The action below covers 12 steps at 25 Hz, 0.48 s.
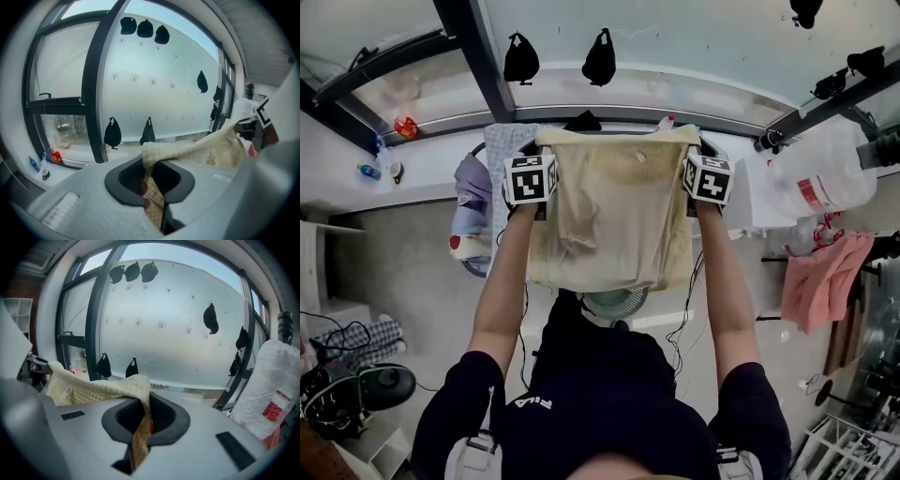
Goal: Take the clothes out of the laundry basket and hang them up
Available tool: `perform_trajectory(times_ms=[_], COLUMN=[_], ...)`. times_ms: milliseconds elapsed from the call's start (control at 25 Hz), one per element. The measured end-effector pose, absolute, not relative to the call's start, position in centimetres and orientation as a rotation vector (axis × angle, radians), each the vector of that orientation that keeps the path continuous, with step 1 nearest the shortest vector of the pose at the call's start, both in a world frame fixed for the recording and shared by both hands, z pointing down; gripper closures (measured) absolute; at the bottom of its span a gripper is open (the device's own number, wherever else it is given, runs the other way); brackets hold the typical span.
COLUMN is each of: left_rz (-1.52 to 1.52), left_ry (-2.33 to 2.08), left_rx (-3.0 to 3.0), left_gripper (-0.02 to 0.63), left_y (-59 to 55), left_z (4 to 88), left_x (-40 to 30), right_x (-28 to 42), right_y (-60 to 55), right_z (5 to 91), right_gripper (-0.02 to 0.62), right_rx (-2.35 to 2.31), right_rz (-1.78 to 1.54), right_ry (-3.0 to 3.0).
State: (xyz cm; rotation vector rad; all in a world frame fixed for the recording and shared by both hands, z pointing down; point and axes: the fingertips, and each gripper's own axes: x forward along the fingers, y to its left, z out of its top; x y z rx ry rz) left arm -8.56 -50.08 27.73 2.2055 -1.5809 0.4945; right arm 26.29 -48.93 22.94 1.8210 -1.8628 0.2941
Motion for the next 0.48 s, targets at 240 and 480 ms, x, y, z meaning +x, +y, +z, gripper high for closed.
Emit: perform_trajectory(times_ms=[240,480], left_rz=[0.521,0.556], left_ry=[-1.513,-1.467], left_rx=[2.164,2.13], left_gripper=[0.568,0.566], left_y=[-55.6,-60.2], left_z=[31.7,35.1], left_x=[-8.6,-8.1], right_x=[26.3,26.8], right_y=[-55.0,-59.2], right_z=[26.2,29.6], right_gripper=[0.578,0.578], right_rx=[1.792,1.768], right_rz=[0.313,0.356], right_ry=[-1.799,-1.738])
